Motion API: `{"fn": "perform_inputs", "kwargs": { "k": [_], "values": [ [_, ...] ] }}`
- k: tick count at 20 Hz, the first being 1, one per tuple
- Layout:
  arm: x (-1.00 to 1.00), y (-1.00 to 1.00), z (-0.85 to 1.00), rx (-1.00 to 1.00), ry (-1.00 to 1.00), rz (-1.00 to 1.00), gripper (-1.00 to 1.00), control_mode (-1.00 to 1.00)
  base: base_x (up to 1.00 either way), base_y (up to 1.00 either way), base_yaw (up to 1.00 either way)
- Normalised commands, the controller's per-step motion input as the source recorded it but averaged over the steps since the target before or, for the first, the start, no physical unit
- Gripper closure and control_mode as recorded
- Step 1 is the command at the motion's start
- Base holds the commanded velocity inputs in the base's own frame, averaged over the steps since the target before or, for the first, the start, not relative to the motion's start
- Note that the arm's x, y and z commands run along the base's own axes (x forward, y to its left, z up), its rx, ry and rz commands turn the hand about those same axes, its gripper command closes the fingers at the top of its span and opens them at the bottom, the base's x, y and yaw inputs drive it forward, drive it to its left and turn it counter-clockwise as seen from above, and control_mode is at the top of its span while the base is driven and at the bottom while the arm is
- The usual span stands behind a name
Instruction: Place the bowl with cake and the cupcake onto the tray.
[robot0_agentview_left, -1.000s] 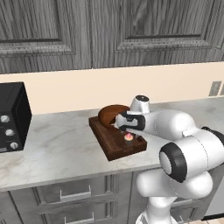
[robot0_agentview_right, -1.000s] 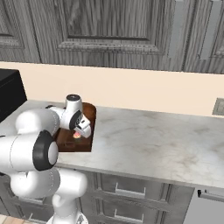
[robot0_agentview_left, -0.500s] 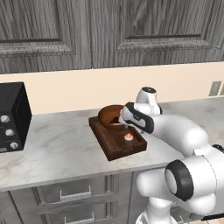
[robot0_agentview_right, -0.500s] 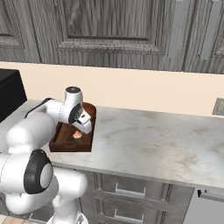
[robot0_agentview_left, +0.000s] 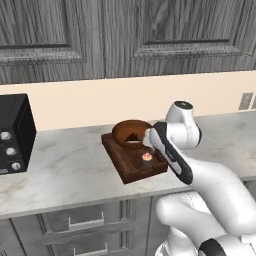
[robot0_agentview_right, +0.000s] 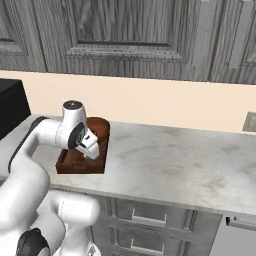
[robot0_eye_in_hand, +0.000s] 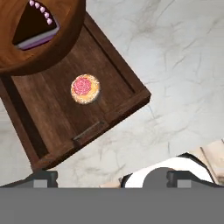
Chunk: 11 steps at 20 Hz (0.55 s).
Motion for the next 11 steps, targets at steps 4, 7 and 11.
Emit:
{"fn": "perform_inputs", "kwargs": {
  "k": [4, 7, 11],
  "values": [
    [-0.78, 0.00, 0.31, -0.02, -0.02, 0.01, -1.00, -1.00, 0.00, 0.00, 0.00],
    [-0.68, 0.00, 0.28, -0.03, 0.00, 0.00, -1.00, -1.00, 0.00, 0.00, 0.00],
    [-0.57, 0.00, 0.30, -0.03, -0.01, 0.00, -1.00, -1.00, 0.00, 0.00, 0.00]
  ]
}}
